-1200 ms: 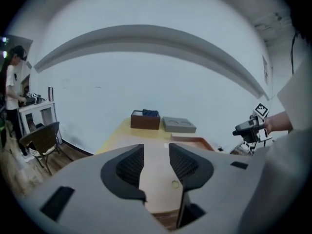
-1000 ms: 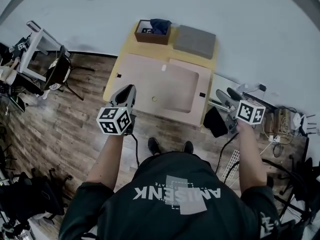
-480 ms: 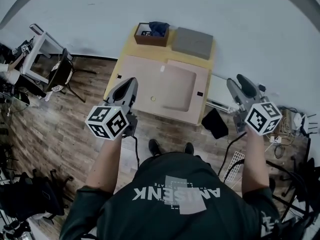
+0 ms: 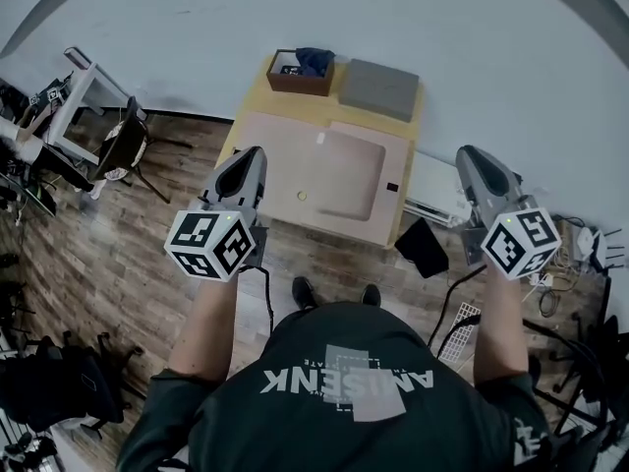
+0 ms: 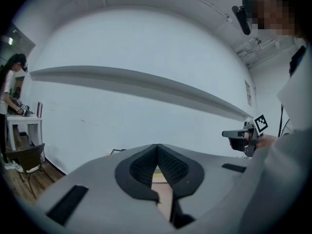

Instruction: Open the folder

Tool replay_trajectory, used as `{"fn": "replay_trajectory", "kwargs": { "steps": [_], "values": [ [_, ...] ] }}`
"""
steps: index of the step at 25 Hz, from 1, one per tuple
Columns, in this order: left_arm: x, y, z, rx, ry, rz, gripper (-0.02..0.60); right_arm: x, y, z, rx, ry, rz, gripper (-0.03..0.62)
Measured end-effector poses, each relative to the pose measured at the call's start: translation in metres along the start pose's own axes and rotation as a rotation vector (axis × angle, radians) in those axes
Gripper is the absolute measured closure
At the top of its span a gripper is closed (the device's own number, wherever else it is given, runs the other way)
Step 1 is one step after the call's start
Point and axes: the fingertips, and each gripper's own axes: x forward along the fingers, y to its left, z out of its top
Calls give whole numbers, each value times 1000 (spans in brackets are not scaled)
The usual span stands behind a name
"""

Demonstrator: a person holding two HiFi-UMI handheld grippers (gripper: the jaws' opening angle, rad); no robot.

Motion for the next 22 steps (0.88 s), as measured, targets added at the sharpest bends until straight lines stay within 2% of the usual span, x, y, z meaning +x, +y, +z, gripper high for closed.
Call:
{"fn": "replay_trajectory", "kwargs": {
  "steps": [3,11,22],
  "values": [
    [-1,-2,2,27,-1,8,581,-2,0,2,-17,3,-12,587],
    [-2,0,2,54,-16,48,581,-1,-5,5,-82,18,-80,588],
    [-6,-13,5,84,-17,38,581,-3,-5,9,-99,13,-108,589]
  ]
}}
